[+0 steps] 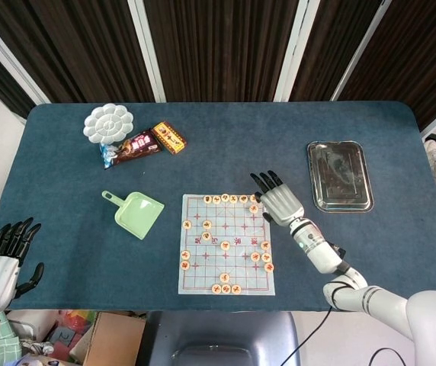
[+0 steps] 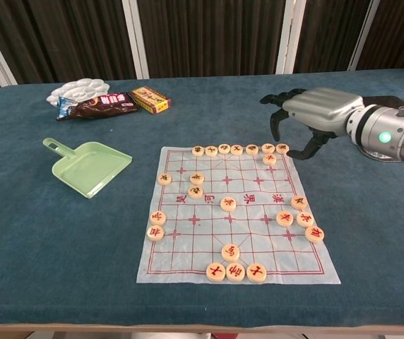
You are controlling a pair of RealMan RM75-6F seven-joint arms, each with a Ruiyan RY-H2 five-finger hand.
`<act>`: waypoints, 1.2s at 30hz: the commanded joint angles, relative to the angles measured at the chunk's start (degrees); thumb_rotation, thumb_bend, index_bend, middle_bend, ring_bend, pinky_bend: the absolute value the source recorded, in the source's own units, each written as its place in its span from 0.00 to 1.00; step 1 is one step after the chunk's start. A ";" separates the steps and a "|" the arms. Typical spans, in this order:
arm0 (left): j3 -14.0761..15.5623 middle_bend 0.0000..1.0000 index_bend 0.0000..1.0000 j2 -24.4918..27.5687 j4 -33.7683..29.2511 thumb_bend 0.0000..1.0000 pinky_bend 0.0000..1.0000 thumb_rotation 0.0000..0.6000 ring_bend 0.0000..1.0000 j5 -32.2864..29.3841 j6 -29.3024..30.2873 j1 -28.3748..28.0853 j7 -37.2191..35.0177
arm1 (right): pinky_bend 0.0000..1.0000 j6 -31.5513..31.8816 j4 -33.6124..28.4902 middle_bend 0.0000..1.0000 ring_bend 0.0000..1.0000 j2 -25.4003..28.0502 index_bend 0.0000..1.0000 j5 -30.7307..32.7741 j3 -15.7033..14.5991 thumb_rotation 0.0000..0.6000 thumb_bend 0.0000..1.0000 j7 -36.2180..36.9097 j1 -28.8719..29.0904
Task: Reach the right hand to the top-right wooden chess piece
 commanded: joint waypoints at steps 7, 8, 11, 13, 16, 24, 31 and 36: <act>0.03 0.00 0.00 0.07 0.18 0.42 0.03 1.00 0.00 0.05 0.18 0.06 -0.67 | 0.00 -1.00 6.48 0.06 0.00 -5.16 0.55 1.09 -0.78 1.00 0.46 1.35 2.18; 0.01 0.00 0.00 0.08 0.18 0.42 0.03 1.00 0.00 -0.03 0.12 0.04 -0.72 | 0.00 -1.08 6.94 0.06 0.00 -5.48 0.55 1.09 -0.91 1.00 0.46 1.45 2.30; -0.04 0.00 0.00 0.14 0.16 0.42 0.03 1.00 0.00 -0.25 0.04 0.06 -0.67 | 0.00 -1.28 8.34 0.06 0.00 -6.47 0.55 1.06 -1.35 1.00 0.46 1.57 2.68; -0.07 0.00 0.00 0.16 0.14 0.42 0.03 1.00 0.00 -0.39 -0.09 0.03 -0.56 | 0.00 -1.47 9.23 0.06 0.00 -7.10 0.55 1.15 -1.44 1.00 0.46 1.91 3.02; -0.07 0.00 0.00 0.21 0.03 0.42 0.03 1.00 0.00 -0.49 -0.14 0.05 -0.49 | 0.00 -1.69 10.17 0.06 0.00 -7.82 0.55 1.42 -1.38 1.00 0.46 2.32 3.46; -0.10 0.00 0.00 0.38 -0.04 0.42 0.03 1.00 0.00 -0.68 -0.15 0.12 -0.59 | 0.00 -1.85 11.13 0.06 0.00 -8.43 0.55 2.02 -1.42 1.00 0.46 2.47 4.02; -0.21 0.00 0.00 0.40 -0.05 0.42 0.03 1.00 0.00 -0.83 -0.14 0.12 -0.66 | 0.00 -2.36 11.71 0.06 0.00 -8.81 0.55 2.81 -1.43 1.00 0.46 1.98 4.32; -0.15 0.00 0.00 0.42 -0.03 0.42 0.03 1.00 0.00 -0.76 -0.15 0.13 -0.70 | 0.00 -2.46 11.59 0.06 0.00 -8.81 0.56 3.33 -1.42 1.00 0.46 1.47 4.37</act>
